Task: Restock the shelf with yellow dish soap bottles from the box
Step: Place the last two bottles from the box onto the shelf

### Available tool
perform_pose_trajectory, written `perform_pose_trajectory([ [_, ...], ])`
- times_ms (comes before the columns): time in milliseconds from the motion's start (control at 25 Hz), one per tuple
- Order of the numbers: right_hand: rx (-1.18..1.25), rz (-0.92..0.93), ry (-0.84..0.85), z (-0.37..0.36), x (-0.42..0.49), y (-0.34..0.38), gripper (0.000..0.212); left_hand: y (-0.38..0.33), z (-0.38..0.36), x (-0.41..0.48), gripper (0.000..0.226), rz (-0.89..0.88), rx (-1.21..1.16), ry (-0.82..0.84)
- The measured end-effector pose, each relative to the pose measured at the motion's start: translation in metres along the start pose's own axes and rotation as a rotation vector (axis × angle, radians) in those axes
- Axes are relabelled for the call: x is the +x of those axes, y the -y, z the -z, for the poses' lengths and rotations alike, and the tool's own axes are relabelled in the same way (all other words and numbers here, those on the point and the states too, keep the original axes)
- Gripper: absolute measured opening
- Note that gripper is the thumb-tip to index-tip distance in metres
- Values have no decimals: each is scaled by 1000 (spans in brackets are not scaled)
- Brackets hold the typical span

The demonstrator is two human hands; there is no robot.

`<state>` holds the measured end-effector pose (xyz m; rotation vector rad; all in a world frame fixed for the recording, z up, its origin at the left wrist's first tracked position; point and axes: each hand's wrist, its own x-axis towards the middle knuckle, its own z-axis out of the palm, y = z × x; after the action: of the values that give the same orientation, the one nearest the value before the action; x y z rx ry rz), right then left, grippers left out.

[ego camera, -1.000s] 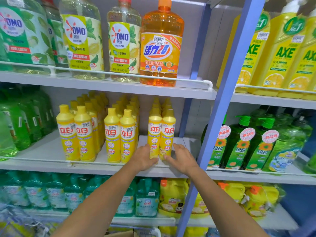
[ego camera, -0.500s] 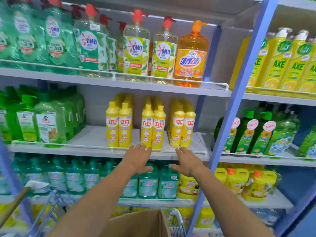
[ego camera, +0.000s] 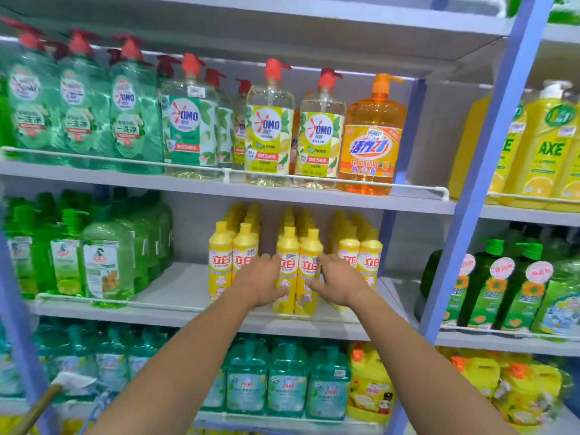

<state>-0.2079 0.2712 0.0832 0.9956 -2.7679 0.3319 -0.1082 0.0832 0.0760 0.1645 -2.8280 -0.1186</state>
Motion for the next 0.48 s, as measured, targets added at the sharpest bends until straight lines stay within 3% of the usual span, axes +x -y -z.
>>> perform_pose_trajectory([
  [200,107,5,-101,6,51,-10,53,0,-6,65,58,102,-134,-71],
  [480,256,33,-227,-4,72,-25,42,7,-28,86,52,232,-427,-280],
])
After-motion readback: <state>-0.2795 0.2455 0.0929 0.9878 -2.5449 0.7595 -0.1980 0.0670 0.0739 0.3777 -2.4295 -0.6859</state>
